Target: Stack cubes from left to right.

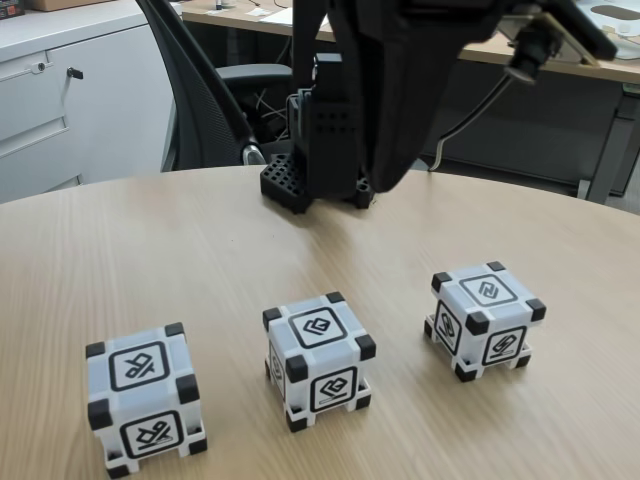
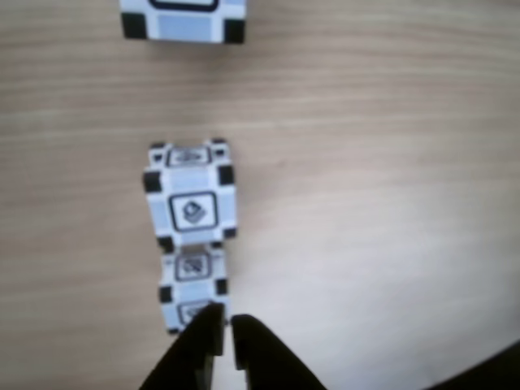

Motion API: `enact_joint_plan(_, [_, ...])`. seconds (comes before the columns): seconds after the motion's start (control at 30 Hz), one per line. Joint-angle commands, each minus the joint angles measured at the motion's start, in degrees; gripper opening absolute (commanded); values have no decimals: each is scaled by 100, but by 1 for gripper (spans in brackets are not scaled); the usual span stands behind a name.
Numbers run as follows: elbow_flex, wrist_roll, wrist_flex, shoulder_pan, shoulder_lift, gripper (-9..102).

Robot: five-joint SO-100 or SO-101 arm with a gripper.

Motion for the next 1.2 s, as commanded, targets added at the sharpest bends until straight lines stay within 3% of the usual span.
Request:
enact_joint_plan(0.0, [-18, 229, 79, -44, 53, 0])
enact_joint_plan(0.37, [668, 563, 79, -1582, 53, 0])
enact_joint_plan(0.57, [1143, 1397, 79, -1749, 62, 0])
enact_joint_plan(0.83, [1239, 369, 70, -1661, 53, 1])
enact_joint_plan(0.93, [1239, 343, 70, -1661, 53, 14])
enact_joint_plan(1.17, [1239, 360, 62, -1652, 53, 29])
